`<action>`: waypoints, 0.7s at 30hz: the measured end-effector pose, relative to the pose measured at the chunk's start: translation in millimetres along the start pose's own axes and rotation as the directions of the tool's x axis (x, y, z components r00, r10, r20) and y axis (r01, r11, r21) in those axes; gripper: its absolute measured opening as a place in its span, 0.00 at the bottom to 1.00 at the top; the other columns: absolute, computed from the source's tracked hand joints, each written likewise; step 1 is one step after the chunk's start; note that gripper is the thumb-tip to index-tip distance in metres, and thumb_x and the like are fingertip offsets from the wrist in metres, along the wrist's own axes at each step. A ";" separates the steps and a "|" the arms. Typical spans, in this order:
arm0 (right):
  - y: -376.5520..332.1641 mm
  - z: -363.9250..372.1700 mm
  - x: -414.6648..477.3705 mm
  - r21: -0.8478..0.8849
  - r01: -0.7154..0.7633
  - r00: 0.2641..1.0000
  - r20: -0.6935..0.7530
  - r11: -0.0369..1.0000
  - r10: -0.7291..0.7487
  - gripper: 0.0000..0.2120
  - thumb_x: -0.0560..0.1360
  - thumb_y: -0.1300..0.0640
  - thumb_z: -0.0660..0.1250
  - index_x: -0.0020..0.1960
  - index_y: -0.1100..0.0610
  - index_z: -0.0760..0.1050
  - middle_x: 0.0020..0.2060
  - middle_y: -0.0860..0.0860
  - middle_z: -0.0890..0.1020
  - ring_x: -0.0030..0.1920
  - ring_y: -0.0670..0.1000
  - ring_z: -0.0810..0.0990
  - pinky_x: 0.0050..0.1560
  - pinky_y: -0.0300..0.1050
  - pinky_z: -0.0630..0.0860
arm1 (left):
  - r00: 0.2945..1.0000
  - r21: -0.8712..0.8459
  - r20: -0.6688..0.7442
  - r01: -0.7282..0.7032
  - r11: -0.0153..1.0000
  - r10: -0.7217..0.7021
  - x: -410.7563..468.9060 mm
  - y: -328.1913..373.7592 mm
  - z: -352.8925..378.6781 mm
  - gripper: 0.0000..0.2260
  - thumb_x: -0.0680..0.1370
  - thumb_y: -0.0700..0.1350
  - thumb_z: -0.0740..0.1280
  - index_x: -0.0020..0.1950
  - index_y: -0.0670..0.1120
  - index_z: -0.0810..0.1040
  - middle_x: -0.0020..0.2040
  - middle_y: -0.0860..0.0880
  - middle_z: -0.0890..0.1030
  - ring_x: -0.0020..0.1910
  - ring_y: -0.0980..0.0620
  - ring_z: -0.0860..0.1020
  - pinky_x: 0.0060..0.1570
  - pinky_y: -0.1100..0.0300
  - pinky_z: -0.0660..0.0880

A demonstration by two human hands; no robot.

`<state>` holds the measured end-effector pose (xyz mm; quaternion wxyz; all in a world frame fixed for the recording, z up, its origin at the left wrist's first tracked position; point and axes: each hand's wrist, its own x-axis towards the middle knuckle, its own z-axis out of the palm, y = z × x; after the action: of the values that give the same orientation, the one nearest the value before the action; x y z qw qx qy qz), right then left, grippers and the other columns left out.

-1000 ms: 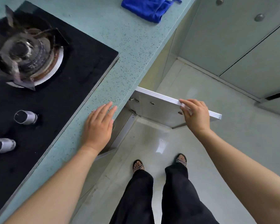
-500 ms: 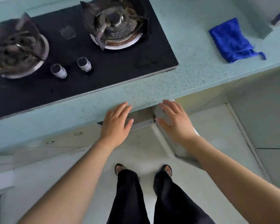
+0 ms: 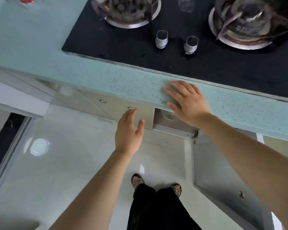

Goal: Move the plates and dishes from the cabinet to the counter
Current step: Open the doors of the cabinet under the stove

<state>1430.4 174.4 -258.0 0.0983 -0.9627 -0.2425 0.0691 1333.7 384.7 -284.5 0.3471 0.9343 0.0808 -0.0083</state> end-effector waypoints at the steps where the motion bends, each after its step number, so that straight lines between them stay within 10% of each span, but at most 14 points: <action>1: 0.2 -0.6 -0.5 -0.001 -0.002 1.000 -0.011 1.000 0.002 0.25 0.77 0.40 0.48 0.72 0.45 0.60 0.73 0.47 0.62 0.73 0.53 0.57 0.73 0.51 0.50 | 0.999 -0.063 -0.020 0.044 0.997 -0.046 3.7 -1.5 2.8 0.26 0.76 0.57 0.53 0.68 0.43 0.70 0.67 0.45 0.72 0.68 0.47 0.69 0.67 0.52 0.65; 5: -0.5 -0.1 -1.7 0.004 -0.010 0.998 -0.059 1.000 0.010 0.25 0.76 0.39 0.50 0.71 0.45 0.62 0.72 0.47 0.65 0.72 0.53 0.60 0.72 0.51 0.53 | 0.973 -0.276 -0.049 0.202 0.940 -0.224 13.1 5.4 23.0 0.20 0.80 0.50 0.59 0.70 0.43 0.67 0.68 0.45 0.70 0.65 0.47 0.71 0.65 0.52 0.68; 10: 1.2 4.6 0.6 0.010 0.005 0.996 -0.084 1.000 -0.004 0.25 0.76 0.39 0.51 0.70 0.45 0.64 0.71 0.46 0.65 0.71 0.51 0.59 0.72 0.48 0.51 | 0.907 -0.571 -0.029 0.330 0.752 -0.420 20.1 23.4 43.6 0.23 0.80 0.49 0.59 0.73 0.46 0.59 0.64 0.51 0.71 0.57 0.57 0.72 0.48 0.80 0.65; 15: 4.3 4.0 2.8 -0.002 0.025 0.998 -0.065 1.000 -0.025 0.25 0.76 0.40 0.51 0.71 0.45 0.63 0.73 0.46 0.63 0.72 0.51 0.57 0.71 0.46 0.46 | 0.861 -0.806 0.014 0.310 0.504 -0.508 39.9 43.7 46.9 0.29 0.80 0.53 0.56 0.76 0.45 0.49 0.72 0.46 0.62 0.63 0.55 0.72 0.68 0.53 0.66; 21: 5.7 2.7 1.6 0.011 0.039 0.998 -0.056 0.999 -0.039 0.24 0.77 0.41 0.53 0.71 0.45 0.61 0.73 0.47 0.62 0.73 0.51 0.57 0.72 0.49 0.47 | 0.798 -0.911 0.007 0.253 0.326 -0.602 48.6 54.4 44.7 0.30 0.79 0.52 0.59 0.76 0.48 0.48 0.63 0.50 0.68 0.64 0.53 0.72 0.57 0.63 0.73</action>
<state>1433.9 170.7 -262.1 0.1123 -0.9587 -0.2580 0.0418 1392.0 322.1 -286.7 0.7414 0.5451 0.3784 0.1001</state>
